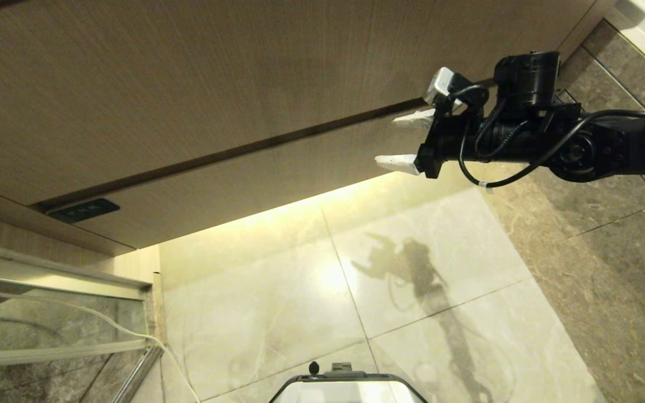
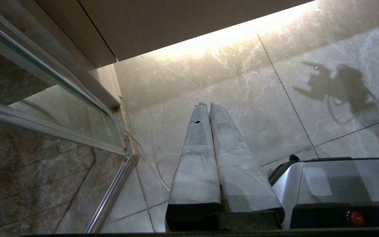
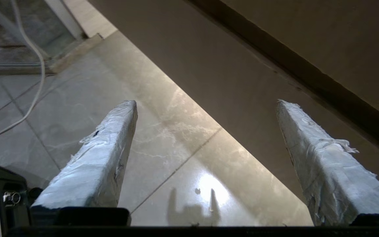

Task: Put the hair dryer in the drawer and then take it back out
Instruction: Pull open the drawer

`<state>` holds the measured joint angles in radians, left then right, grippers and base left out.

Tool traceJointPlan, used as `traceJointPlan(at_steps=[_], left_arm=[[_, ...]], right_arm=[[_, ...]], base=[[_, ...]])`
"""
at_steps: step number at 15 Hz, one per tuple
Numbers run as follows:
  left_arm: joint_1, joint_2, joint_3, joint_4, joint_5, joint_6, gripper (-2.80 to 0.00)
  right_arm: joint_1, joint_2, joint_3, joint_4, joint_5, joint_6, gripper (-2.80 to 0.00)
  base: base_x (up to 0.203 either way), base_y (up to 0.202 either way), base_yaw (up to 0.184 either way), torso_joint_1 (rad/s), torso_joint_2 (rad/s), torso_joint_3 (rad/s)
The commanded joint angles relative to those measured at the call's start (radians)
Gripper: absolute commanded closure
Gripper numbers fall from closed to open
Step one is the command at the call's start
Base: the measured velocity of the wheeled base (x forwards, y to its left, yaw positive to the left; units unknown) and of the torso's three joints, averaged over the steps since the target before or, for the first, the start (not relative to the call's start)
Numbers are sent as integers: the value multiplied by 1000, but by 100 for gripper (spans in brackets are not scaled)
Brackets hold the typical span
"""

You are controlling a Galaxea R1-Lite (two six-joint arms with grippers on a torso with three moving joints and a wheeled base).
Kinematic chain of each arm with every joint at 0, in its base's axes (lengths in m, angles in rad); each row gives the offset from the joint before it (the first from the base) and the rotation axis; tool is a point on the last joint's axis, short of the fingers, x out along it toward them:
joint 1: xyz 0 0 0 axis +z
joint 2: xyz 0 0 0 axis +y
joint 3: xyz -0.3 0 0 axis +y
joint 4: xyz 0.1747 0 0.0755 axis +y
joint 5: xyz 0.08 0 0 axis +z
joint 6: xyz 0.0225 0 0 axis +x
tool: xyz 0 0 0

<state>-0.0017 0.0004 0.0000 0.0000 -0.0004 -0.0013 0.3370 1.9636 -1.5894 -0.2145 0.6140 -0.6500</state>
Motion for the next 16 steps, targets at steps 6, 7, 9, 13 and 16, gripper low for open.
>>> traceJointPlan(at_steps=[6, 7, 9, 13, 16], left_arm=[[0, 0, 1, 0, -1, 0, 0], [0, 0, 2, 0, -1, 0, 0], [0, 0, 2, 0, -1, 0, 0], [0, 0, 0, 0, 0, 0, 0], [0, 0, 1, 0, 0, 0, 0]], right_arm=[[-23, 46, -1, 133, 169, -325, -280], [-28, 52, -3, 150, 167, -374, -280], [-41, 47, -9, 160, 112, -422, -280], [-47, 63, -37, 160, -29, -561, -280], [-47, 83, -89, 155, -88, -610, -280]], base=[[0, 0, 0, 0, 0, 0], [0, 0, 0, 0, 0, 0], [0, 0, 0, 0, 0, 0], [0, 0, 0, 0, 0, 0], [0, 0, 0, 0, 0, 0]])
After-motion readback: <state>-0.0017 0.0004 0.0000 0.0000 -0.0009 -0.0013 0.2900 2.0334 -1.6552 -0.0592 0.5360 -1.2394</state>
